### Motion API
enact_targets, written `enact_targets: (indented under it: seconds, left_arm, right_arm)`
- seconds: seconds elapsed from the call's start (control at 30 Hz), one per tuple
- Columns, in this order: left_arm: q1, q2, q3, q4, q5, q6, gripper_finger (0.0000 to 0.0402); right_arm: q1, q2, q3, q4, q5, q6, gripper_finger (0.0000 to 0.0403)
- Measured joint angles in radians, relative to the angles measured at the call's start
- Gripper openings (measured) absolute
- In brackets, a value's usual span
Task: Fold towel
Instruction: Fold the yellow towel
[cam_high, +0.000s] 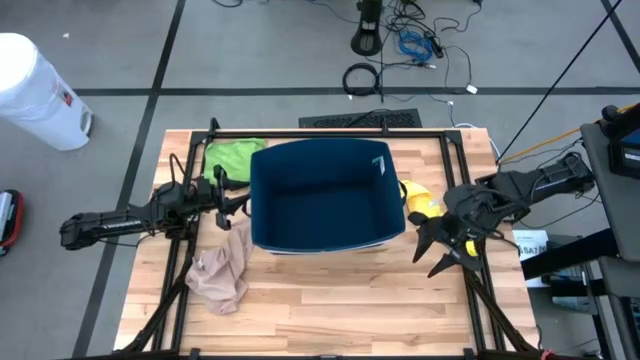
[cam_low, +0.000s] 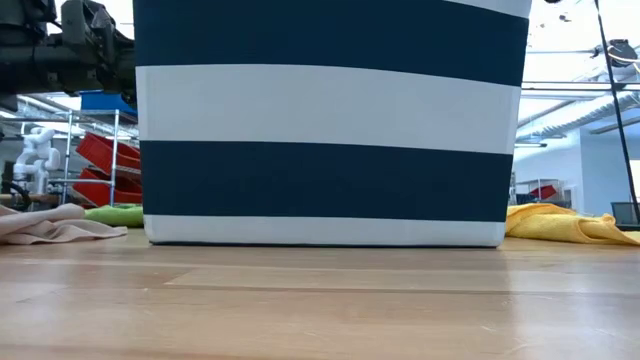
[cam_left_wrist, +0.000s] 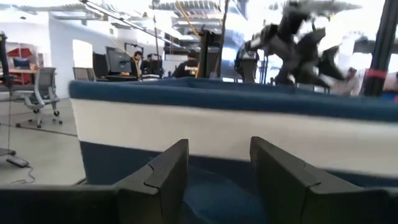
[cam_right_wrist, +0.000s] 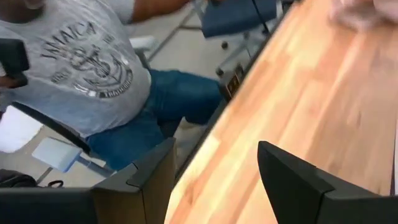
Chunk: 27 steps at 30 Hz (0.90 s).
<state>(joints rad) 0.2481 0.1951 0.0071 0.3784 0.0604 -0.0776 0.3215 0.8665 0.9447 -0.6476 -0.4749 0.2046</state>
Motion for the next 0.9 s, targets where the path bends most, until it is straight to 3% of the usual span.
enact_targets:
  seconds: [0.23,0.37,0.53,0.73,0.9]
  left_arm:
    - [-0.001,0.0,0.0,0.035,0.007,-0.197,0.0179]
    - [-0.015,0.0,0.0,0.085,0.028,-0.227,0.0179]
    - [-0.056,0.0,0.02,0.226,0.082,-0.173,0.0179]
    - [-0.129,0.009,0.087,0.234,0.092,-0.034,0.0179]
    - [-0.212,0.058,0.143,0.235,0.109,0.064,0.0179]
  right_arm:
    - [0.051,0.0,0.0,-0.11,0.102,0.091,0.0212]
    - [0.079,0.0,0.0,-0.195,0.188,0.143,0.0212]
    - [0.101,0.0,0.0,-0.335,0.354,0.216,0.0212]
    - [0.115,0.001,-0.019,-0.374,0.593,0.306,0.0212]
    - [0.117,0.009,-0.117,-0.369,0.657,0.376,0.0212]
